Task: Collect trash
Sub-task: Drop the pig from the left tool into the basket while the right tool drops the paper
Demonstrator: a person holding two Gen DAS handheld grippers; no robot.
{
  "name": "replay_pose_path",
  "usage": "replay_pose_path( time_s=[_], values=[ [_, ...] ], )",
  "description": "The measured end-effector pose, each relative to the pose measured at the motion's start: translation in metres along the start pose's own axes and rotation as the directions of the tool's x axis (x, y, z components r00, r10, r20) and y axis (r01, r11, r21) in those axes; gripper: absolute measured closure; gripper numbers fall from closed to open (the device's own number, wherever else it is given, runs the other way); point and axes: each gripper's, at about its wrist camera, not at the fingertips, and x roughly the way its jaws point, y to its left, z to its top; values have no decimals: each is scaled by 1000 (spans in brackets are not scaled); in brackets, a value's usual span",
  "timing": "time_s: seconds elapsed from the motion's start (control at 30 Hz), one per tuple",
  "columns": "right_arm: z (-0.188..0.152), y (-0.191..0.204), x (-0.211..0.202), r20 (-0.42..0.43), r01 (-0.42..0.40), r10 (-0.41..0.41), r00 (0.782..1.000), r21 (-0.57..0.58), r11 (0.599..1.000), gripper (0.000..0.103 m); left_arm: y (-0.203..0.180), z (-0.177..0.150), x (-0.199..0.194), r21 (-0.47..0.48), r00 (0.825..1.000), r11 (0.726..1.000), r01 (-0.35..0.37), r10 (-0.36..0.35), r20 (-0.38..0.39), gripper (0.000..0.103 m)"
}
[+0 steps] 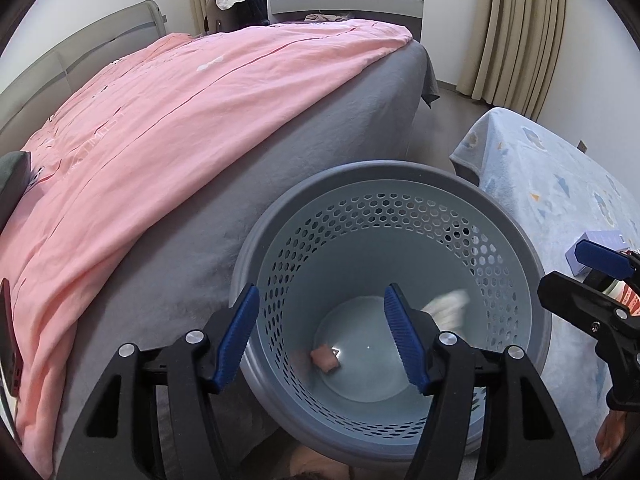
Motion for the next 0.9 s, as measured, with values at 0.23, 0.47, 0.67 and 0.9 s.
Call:
replay_pose_path(
  time_s=[0.23,0.47,0.67,0.9],
  values=[
    [0,0,-4,3,26,-26,1000,4,1000,12,1,0,1,-5,1000,1000,13,-13,-1,41],
    [1,1,-15,19,46,-46,999,-3,999,12,-1,1,-3,7,1000,1000,22,-22,3,41],
    [-1,-6,-23,22,46,-46,999,17,999,12,-4,6,-14,27,1000,1000,15,-15,16,41],
    [-4,-16,-47,66,44,-46,997,26,999,11,-19,6,-20,30,999,999,30,-31,29,41]
  ],
)
